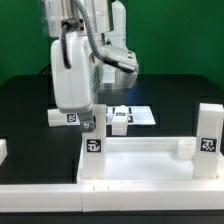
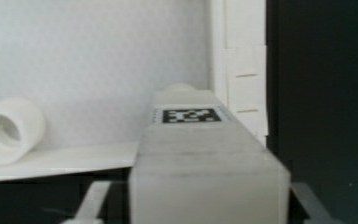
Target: Assemble desk
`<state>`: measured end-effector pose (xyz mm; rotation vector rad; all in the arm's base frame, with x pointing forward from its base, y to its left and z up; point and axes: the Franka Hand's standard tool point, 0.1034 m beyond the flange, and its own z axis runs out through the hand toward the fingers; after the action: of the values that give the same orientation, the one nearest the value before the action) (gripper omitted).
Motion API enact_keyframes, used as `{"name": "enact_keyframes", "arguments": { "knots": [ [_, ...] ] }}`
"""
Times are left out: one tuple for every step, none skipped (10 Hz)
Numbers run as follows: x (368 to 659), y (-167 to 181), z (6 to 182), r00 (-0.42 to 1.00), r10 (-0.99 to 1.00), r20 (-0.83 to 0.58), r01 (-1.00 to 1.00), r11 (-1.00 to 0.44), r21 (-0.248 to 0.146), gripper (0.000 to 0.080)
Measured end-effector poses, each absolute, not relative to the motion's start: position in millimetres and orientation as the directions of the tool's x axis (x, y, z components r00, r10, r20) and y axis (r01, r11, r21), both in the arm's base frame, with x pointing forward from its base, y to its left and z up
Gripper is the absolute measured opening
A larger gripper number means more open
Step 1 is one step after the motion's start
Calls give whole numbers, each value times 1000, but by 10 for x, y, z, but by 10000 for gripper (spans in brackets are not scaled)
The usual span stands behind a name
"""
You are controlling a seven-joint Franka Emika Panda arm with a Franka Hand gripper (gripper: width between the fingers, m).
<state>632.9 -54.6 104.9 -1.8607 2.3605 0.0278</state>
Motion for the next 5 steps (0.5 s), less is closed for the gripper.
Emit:
{"name": "enact_keyframes", "arguments": {
  "knots": [
    [6324, -550, 1047, -287, -949, -130, -952, 298, -70, 285],
    [6324, -550, 1048, -297, -946, -130, -949, 308, -69, 285],
    [6323, -550, 1047, -291, -948, -129, -951, 301, -70, 285],
    [6320, -549, 1039, -291, -948, -129, -951, 302, -68, 421],
    [6333, -537, 1064, -279, -951, -131, -954, 290, -72, 554]
  ]
}}
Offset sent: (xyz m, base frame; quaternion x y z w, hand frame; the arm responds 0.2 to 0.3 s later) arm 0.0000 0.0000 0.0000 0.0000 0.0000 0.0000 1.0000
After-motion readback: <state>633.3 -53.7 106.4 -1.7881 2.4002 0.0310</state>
